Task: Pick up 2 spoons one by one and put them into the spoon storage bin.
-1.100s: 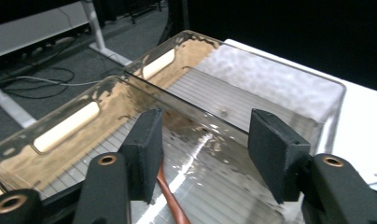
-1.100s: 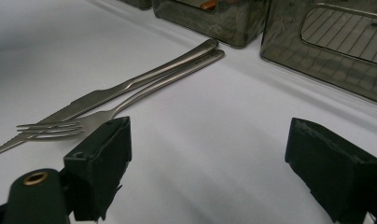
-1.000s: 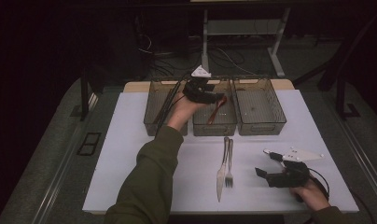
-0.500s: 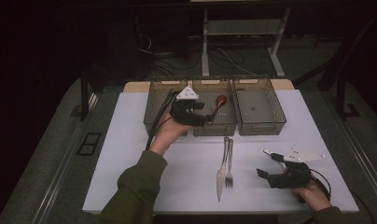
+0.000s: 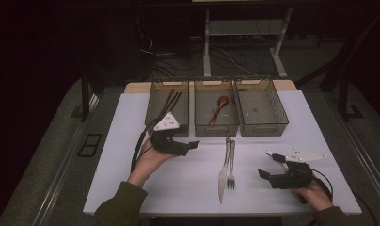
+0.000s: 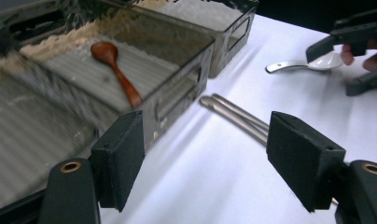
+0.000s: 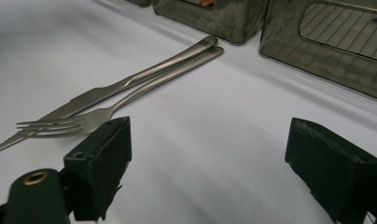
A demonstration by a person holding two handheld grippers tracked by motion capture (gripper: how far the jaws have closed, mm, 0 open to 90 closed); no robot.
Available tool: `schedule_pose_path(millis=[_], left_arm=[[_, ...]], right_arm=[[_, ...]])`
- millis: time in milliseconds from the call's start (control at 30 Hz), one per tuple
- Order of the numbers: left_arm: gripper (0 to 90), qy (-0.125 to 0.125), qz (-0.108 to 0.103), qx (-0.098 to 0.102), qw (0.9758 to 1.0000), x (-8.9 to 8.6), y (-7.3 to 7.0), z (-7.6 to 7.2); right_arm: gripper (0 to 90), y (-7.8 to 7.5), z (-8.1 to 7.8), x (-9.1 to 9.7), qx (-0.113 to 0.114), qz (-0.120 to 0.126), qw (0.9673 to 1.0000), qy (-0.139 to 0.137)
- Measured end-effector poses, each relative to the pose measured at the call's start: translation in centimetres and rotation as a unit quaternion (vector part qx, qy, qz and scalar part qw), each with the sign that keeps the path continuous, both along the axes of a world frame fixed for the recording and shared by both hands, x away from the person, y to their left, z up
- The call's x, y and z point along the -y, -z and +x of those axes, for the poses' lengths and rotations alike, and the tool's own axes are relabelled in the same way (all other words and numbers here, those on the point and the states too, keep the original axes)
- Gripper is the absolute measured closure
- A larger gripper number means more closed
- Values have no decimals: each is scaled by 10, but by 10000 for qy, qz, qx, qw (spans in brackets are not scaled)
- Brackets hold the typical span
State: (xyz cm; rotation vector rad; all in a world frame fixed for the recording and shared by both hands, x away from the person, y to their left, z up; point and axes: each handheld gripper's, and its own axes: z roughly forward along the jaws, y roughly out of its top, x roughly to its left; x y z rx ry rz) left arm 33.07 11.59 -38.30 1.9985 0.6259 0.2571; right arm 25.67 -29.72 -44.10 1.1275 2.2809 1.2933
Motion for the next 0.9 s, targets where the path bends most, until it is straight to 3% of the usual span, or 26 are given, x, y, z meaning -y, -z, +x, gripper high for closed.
schedule_pose_path(millis=[167, 367, 600, 767, 900], left_arm=[[238, -135, -1, -110, 9998, -21, 14, -17], [189, -148, -11, -110, 9998, -35, 27, -36], [125, -169, -49, -141, 9997, -40, 38, -54], [35, -72, -3, -171, 9998, -38, 42, -59], [0, -68, 34, -208, 9998, -36, 46, -59]], right_arm=[[142, 0, 1, 0, -13, 5, 10000, 21], [142, 0, 1, 2, -4, 18, 10000, 56], [142, -2, 0, 2, -11, 5, 10000, 37], [141, -8, 1, 4, -11, -163, 9999, 28], [138, -16, 4, 14, -64, -158, 9999, 2]])
